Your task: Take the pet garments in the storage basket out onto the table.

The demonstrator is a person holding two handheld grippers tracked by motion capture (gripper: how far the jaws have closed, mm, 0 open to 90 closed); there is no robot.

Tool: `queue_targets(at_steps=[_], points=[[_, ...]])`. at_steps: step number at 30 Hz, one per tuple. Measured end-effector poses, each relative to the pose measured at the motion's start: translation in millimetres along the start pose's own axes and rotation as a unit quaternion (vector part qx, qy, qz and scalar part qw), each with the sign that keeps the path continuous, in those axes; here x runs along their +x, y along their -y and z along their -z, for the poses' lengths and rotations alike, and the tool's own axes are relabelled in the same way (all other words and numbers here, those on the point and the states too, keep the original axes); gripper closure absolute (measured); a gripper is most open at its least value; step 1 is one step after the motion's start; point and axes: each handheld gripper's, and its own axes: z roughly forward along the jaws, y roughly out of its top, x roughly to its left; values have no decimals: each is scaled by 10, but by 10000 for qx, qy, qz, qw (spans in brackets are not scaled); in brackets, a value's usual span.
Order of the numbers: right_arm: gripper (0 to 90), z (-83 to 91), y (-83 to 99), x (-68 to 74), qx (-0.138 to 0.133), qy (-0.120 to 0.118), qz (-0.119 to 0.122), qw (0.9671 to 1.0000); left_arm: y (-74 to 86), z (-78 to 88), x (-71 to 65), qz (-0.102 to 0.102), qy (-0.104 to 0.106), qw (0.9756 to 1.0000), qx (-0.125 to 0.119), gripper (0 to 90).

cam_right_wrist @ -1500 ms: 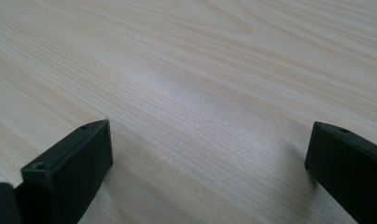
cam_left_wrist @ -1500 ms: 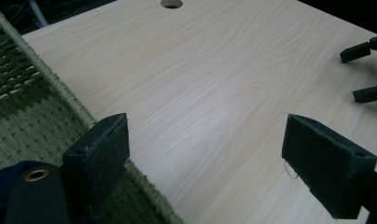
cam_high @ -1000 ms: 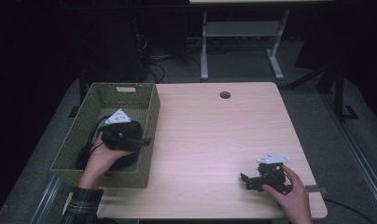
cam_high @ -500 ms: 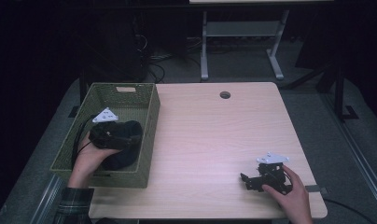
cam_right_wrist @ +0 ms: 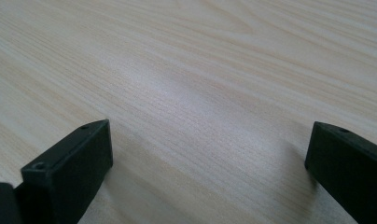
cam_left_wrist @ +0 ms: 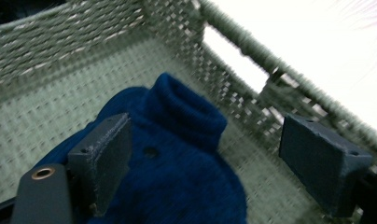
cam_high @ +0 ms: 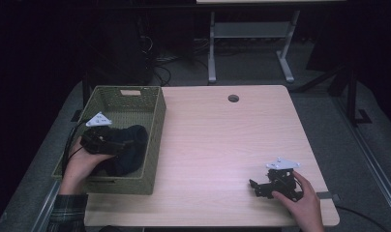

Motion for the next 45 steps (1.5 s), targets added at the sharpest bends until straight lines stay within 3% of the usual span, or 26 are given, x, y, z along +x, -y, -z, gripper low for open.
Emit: queue_targets(at_steps=[14,28,29,32,36,40,45], points=[[4,0,0,0,1,-1,0,10000,125,50,181,154,-291,9982,496,200],[4,0,0,1,-3,0,-11,10000,145,-2,188,229,-161,9956,897,265],[4,0,0,1,-4,1,-12,10000,142,-9,186,245,-93,9952,948,316],[4,0,0,2,-5,1,-16,10000,139,-13,187,278,-38,9946,996,352],[4,0,0,2,-5,0,-15,10000,133,-32,183,382,48,9927,1143,537],[4,0,0,2,-3,1,-15,10000,124,-65,165,318,82,9906,1325,765],[4,0,0,2,-5,1,-14,10000,104,-9,184,411,-14,9933,1081,833]])
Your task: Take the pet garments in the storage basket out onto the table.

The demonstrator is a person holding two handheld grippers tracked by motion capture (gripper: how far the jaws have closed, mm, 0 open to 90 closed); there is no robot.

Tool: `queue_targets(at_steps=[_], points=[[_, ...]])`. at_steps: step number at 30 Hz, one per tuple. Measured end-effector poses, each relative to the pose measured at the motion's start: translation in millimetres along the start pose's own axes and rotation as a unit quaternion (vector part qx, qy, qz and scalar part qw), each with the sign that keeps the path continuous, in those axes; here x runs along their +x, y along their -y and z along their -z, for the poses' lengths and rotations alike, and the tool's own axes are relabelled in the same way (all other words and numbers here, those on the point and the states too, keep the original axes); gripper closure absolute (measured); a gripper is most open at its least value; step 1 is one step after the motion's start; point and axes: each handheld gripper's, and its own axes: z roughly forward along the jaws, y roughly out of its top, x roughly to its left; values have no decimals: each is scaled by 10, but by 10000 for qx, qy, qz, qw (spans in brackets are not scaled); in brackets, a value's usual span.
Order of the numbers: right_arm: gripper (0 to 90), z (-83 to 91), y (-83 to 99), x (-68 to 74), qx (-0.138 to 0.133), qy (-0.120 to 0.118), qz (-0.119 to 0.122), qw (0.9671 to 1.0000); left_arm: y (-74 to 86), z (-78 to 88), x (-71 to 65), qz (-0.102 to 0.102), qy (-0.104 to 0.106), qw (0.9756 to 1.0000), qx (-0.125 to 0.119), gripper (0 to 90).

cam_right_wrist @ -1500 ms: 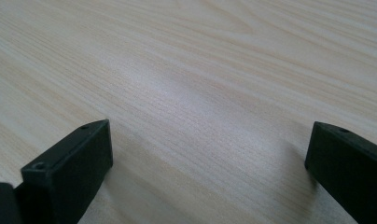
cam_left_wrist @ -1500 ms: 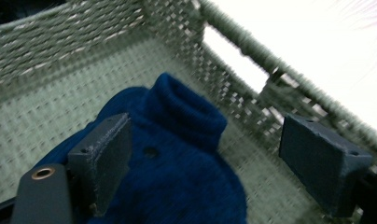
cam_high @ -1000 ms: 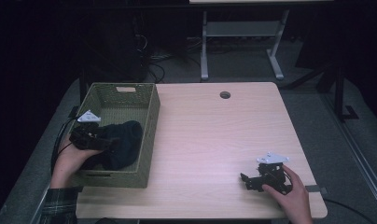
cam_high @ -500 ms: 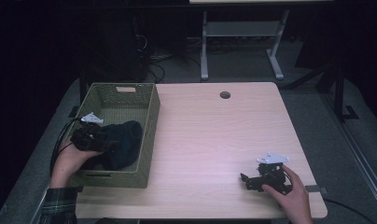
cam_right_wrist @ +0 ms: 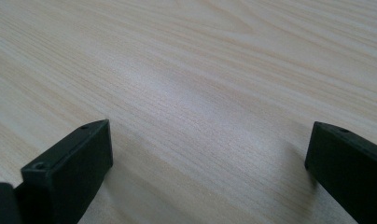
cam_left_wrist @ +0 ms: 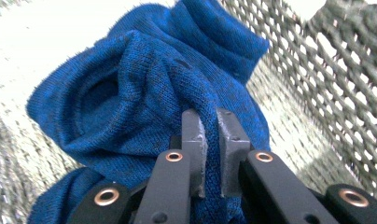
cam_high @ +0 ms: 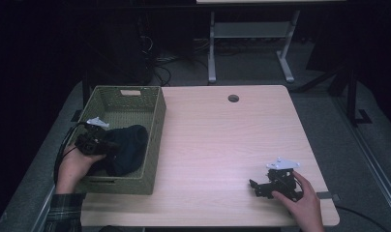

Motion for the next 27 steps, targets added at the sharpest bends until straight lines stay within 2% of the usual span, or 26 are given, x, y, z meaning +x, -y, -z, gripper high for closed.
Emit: queue_targets(at_steps=[1,2,5,6,8,10,11,12,13,14,15,21,24,25,26,27], points=[[4,0,0,0,1,-1,-2,10000,0,0,0,0,0,10000,0,833],[4,0,0,0,0,0,-2,10000,-1,51,14,17,-25,9998,-205,833],[4,0,0,0,1,0,-1,10000,4,119,41,143,0,9986,-515,835],[4,0,0,0,1,-1,-2,10000,8,144,52,229,28,9974,-684,837],[4,0,0,0,0,0,-3,10000,12,169,67,246,55,9967,-773,840],[4,0,0,0,2,-1,3,10000,20,229,86,355,170,9931,-1100,841],[4,0,0,0,1,-1,-2,10000,19,248,92,372,204,9922,-1176,840],[4,0,0,0,1,-1,-2,10000,19,248,92,372,204,9922,-1176,841],[4,0,0,0,2,-1,3,10000,18,264,96,397,243,9908,-1272,841],[4,0,0,0,0,-1,-3,10000,9,299,101,464,321,9879,-1446,841],[4,0,0,0,0,-1,-4,10000,0,319,104,493,376,9864,-1523,841],[4,-2,-2,-4,2,-6,16,10000,-95,479,81,466,559,9797,-1870,843],[4,-2,-2,-4,1,-5,16,10000,-154,563,62,453,685,9747,-2080,842],[4,-2,-2,-4,1,-5,16,10000,-154,563,62,453,685,9747,-2080,842],[4,-2,-1,-3,5,-2,13,10000,-190,603,45,441,767,9717,-2190,843],[4,-2,-1,-3,5,-2,13,10000,-190,603,45,441,767,9717,-2190,842]])
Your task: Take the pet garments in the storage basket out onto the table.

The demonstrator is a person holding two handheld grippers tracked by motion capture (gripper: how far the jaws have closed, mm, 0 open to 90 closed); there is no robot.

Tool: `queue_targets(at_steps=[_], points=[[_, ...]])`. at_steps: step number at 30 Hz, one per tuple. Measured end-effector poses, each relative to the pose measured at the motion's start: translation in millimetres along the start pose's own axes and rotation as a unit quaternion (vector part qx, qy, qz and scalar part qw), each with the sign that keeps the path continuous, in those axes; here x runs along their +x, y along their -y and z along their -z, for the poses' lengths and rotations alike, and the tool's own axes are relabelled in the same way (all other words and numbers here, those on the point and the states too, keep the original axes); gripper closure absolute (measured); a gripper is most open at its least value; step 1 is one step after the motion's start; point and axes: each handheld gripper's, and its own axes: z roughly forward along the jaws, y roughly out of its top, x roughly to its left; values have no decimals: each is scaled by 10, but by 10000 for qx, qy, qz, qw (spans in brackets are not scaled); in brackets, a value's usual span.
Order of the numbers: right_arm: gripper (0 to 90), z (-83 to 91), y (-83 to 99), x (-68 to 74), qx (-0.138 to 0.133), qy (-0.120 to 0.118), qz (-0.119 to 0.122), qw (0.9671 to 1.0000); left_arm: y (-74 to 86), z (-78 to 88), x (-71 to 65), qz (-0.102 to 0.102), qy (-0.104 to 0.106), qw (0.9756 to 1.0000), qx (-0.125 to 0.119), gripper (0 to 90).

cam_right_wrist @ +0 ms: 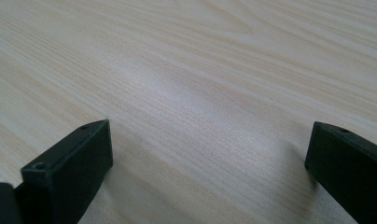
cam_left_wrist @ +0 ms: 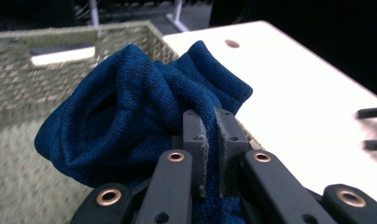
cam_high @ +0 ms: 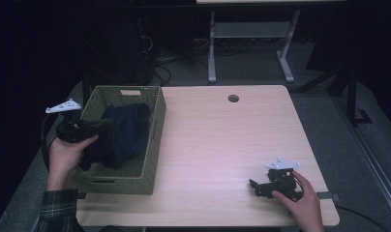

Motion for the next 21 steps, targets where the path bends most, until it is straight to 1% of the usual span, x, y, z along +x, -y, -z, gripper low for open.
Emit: queue_targets(at_steps=[1,4,5,8,11,12,13,14,16,21], points=[[4,0,-1,-1,-6,-3,5,10000,-40,14,-19,-40,25,10000,-69,842],[4,0,-1,-1,-5,-3,3,10000,-117,33,-54,-52,122,9997,-209,842],[4,0,-1,-1,-6,-3,5,10000,-117,33,-54,-52,122,9997,-209,842],[4,0,0,-1,-5,-3,4,10000,-223,64,-106,-118,183,9991,-352,842],[4,0,-1,-1,-6,-3,3,10000,-297,87,-138,-147,197,9986,-469,843],[4,0,0,-1,-6,-3,4,10000,-297,87,-138,-147,197,9986,-469,843],[4,0,0,-1,-6,-3,3,10000,-354,100,-158,-172,219,9980,-571,843],[4,0,-1,-1,-6,-2,3,10000,-378,103,-166,-192,239,9977,-610,844],[4,0,0,-1,-6,-3,3,10000,-396,105,-173,-201,239,9975,-639,843],[4,0,0,-1,-6,-2,5,10000,-545,103,-249,-289,364,9957,-806,842]])
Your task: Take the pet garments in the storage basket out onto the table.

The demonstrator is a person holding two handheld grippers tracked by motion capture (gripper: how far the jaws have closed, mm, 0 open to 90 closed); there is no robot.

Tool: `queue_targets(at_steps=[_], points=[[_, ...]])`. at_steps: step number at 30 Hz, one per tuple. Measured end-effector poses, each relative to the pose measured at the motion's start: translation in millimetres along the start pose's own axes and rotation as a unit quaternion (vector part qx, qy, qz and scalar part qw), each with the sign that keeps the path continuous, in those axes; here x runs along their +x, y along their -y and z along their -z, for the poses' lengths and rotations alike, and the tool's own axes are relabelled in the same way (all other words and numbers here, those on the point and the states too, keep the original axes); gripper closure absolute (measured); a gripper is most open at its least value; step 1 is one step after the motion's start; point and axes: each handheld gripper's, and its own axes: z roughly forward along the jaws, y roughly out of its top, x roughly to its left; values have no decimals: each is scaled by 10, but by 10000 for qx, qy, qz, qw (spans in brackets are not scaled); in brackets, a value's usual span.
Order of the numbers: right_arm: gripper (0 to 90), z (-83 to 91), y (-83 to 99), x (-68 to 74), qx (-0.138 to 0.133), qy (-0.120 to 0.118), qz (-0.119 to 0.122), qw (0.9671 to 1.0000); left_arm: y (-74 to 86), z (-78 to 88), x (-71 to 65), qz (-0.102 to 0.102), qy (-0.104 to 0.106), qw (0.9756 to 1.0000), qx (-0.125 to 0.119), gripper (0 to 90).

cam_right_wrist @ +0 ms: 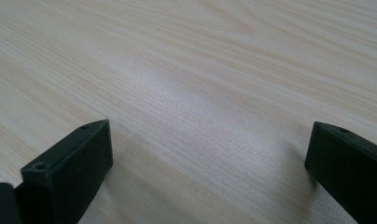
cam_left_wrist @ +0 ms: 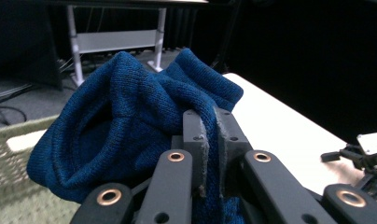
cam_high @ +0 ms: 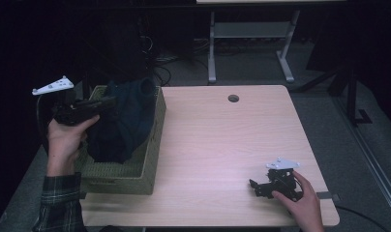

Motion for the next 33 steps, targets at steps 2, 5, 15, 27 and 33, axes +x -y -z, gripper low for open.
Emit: queue_targets(at_steps=[2,5,15,27,33], points=[[4,0,0,0,0,-1,0,10000,-48,-10,-23,-32,41,10000,-48,842],[4,0,0,0,-1,-1,1,10000,-113,-25,-53,-70,100,9999,-96,842],[4,0,0,0,-1,-4,1,10000,-424,-140,-273,-299,425,9980,-352,841],[4,0,0,0,0,-2,-1,10000,-724,-390,-575,-544,824,9940,-479,841],[4,1,0,0,4,3,1,10000,-766,-558,-689,-566,1024,9920,-477,842]])
